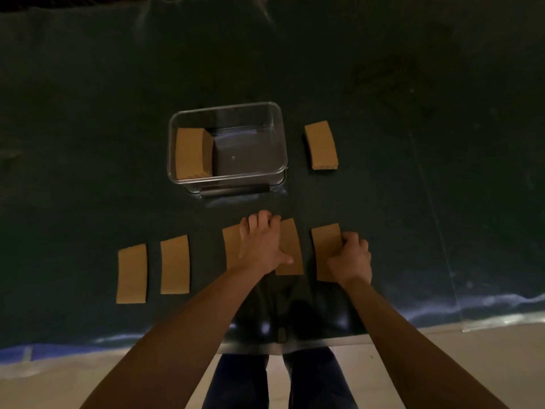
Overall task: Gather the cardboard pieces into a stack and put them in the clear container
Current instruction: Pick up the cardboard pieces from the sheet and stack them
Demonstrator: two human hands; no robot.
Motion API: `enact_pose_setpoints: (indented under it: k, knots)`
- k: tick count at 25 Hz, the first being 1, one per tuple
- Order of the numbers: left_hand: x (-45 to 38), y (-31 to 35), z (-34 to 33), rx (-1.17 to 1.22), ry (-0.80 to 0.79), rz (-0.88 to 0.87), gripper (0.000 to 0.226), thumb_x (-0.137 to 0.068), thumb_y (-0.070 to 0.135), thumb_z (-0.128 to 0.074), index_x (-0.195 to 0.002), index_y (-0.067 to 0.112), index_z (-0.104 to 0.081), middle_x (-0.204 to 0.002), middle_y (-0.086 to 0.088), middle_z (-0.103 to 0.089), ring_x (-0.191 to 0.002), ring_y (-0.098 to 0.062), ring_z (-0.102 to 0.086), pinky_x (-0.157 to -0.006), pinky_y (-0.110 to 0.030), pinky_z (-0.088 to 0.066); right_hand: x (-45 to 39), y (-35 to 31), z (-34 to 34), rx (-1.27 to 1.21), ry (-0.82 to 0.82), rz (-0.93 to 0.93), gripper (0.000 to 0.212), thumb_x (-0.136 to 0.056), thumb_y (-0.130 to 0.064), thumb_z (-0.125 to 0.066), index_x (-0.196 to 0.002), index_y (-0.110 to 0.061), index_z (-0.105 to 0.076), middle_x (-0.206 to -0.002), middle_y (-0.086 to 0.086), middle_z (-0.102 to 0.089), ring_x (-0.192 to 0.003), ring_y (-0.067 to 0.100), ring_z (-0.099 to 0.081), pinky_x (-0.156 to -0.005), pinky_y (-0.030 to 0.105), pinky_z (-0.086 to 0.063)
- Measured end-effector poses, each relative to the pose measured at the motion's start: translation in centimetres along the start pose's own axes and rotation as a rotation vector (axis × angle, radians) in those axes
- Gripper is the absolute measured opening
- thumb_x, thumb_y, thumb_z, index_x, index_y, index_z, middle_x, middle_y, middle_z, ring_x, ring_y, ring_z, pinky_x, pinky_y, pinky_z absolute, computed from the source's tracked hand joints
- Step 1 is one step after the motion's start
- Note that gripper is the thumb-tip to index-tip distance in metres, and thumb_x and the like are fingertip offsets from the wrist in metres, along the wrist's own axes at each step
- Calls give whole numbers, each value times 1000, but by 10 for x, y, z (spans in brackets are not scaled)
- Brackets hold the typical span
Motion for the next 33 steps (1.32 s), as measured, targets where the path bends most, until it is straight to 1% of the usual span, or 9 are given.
enact_pose_setpoints:
  k: [5, 8, 11, 15, 18, 20, 24, 28, 33]
  knots:
    - [-3, -2, 5, 169, 47, -8, 69, -69, 42, -82, -123, 26, -41, -126, -4, -47, -118, -26, -45, -98, -43, -37, -10, 5, 2, -175, -65, 32, 9, -81, -19, -65, -79, -18, -56, -86, 4, -61, -80, 29, -59, -59, 29, -44]
    - [1, -8, 11, 450, -9, -19, 34, -90, 21, -66, -100, 35, -37, -97, -1, -65, -86, -16, -63, -75, -37, -51, -13, 4, 0, -632, -233, -131, 15, -85, -1, -54, -98, -10, -55, -90, 15, -71, -77, 32, -68, -67, 43, -55]
    - [8, -18, 19, 913, -178, 27, 27, -94, 8, -62, -90, 33, -49, -98, -2, -68, -95, -21, -66, -86, -40, -54, -6, -13, -2, -841, -413, -148, 35, -86, 6, -48, -116, -13, -49, -90, 16, -73, -71, 29, -70, -57, 38, -54]
    - [17, -27, 32, 1078, -189, -2, 24, -92, 7, -63, -90, 29, -56, -93, 5, -67, -93, -13, -66, -79, -27, -51, 16, -45, -14, -876, -700, -112, 33, -99, -44, -44, -127, -31, -57, -120, 16, -67, -98, 31, -66, -79, 45, -57]
    - [21, -34, 38, 1113, -33, 79, 18, -91, 8, -66, -88, 25, -60, -98, -5, -63, -88, -13, -62, -66, -16, -50, 31, -66, -23, -861, -906, -155, 63, -95, -62, -34, -117, -14, -68, -113, 21, -71, -85, 34, -69, -76, 46, -57]
    - [22, -38, 37, 1082, 47, 146, 17, -89, 10, -69, -87, 25, -61, -103, -9, -60, -88, -12, -58, -67, -14, -45, 36, -76, -29, -863, -897, -136, 68, -93, -64, -35, -114, -8, -68, -97, 19, -72, -71, 29, -68, -67, 42, -58]
    - [28, -59, 34, 734, 214, 140, 26, -87, 24, -70, -109, 32, -57, -112, 5, -51, -107, -13, -50, -85, -23, -42, 36, -82, -42, -937, -764, -95, 32, -94, -52, -48, -118, -30, -52, -85, 16, -71, -60, 29, -63, -55, 40, -55]
    - [32, -92, 20, 94, 16, 113, 76, -84, 43, -69, -149, 26, -33, -146, 0, -34, -134, -25, -31, -106, -48, -36, 27, -75, -46, -988, -625, -66, 27, -99, -43, -44, -126, -42, -50, -87, 17, -73, -63, 34, -66, -57, 46, -57]
    - [26, -91, 18, 115, 17, 118, 69, -76, 37, -78, -134, 24, -43, -134, -3, -45, -125, -25, -43, -101, -46, -41, 26, -73, -47, -1010, -602, -65, 24, -101, -24, -44, -108, -38, -62, -97, 21, -67, -68, 34, -66, -61, 46, -57]
Point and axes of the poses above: each hand's wrist, its own x-axis away from the middle knuckle, its own z-axis out of the back of the hand, y = z × x, the point moved 1 cm from there along -x, towards the middle knuckle
